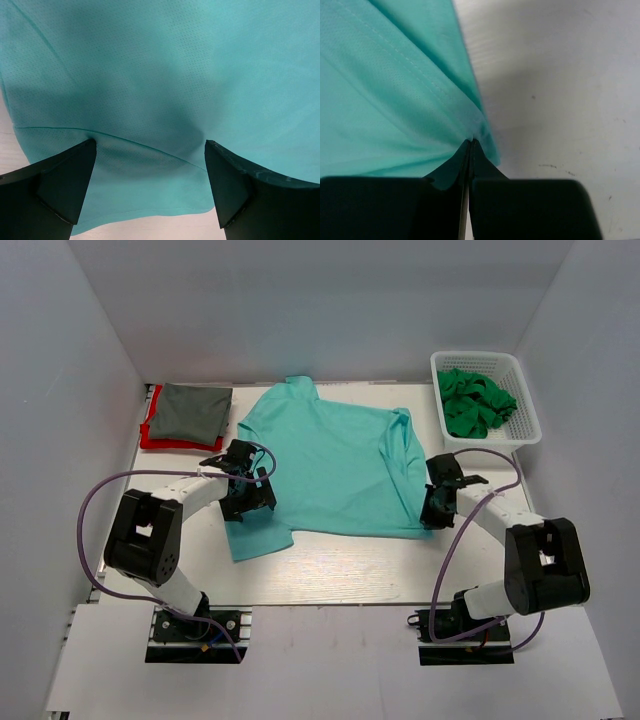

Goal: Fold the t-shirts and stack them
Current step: Flatten out the tshirt

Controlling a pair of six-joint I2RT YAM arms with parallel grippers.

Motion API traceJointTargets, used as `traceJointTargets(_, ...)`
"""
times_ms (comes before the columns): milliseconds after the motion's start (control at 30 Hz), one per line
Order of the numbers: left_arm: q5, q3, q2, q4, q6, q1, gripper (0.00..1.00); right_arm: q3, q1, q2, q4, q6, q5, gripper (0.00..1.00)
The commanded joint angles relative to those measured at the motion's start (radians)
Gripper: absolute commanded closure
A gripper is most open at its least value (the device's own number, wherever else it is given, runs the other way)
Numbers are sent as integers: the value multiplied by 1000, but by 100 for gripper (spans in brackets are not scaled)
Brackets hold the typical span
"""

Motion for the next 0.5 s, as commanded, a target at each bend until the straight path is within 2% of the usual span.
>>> traceJointTargets(0, -6, -22, 9, -44, -6, 3, 0, -13, -7, -25, -72, 99, 129, 100)
traceJointTargets(200, -6, -22, 9, -44, -6, 3, 0, -46, -21, -86, -210, 256, 206, 100)
traceJointTargets(267, -6, -22, 9, -44, -6, 3, 0, -54, -20, -88, -295, 378, 222, 98)
traceJointTargets(333, -6, -22, 9, -44, -6, 3, 0, -100, -20, -118, -307, 438, 171, 74)
traceJointTargets(400, -6, -22, 18, -53, -6, 3, 0, -149, -30, -185, -320, 504, 137, 41)
traceJointTargets(433, -6, -22, 18, -62, -6, 3, 0, -154, -30, -204, -319, 501, 125, 34)
traceJointTargets(467, -17, -22, 18, -62, -15, 3, 0, -143, -32, -220, -351, 535, 148, 34)
